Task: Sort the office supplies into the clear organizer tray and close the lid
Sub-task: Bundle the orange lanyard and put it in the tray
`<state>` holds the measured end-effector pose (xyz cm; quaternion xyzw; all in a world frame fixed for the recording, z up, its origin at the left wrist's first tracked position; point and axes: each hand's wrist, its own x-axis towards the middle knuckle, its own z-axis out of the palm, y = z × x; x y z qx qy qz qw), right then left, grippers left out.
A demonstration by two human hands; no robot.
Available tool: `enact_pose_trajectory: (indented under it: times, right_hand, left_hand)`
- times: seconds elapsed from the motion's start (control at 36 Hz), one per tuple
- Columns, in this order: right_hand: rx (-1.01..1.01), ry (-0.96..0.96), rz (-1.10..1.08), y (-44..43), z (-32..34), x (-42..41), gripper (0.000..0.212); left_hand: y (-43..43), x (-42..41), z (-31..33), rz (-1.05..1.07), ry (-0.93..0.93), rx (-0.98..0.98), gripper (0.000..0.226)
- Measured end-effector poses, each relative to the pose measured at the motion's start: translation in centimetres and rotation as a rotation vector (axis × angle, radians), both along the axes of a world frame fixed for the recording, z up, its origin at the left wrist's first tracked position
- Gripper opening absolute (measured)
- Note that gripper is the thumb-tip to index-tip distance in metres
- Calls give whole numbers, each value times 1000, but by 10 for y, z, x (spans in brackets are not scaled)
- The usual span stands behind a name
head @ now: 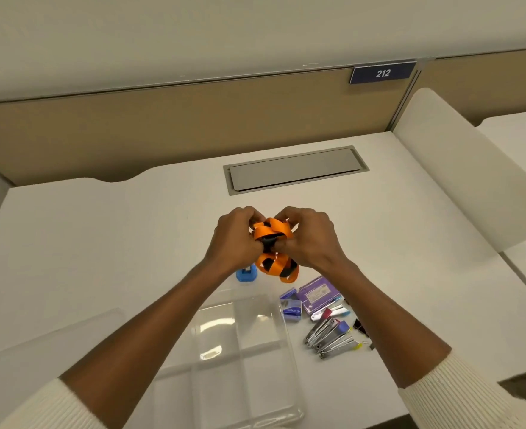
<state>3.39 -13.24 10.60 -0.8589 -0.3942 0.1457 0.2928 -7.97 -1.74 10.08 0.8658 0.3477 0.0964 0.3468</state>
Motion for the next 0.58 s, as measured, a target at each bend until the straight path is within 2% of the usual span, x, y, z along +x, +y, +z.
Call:
enact_pose_trajectory:
  times: [0.17, 0.31, 0.47, 0.58]
  right_hand:
    - [-24, 72, 52, -8, 8, -38, 47]
    - [-100, 115, 52, -18, -23, -67, 44]
    - [-207, 49, 118, -28, -60, -92, 37]
    - [-265, 39, 173, -33, -70, -96, 50]
  left_hand:
    - [-13, -43, 14, 47, 65, 7, 44]
    - [-29, -68, -15, 69, 145, -26, 37]
    - [-50, -81, -47, 44, 196, -26, 24]
    - [-57, -82, -57, 0, 203, -43, 29]
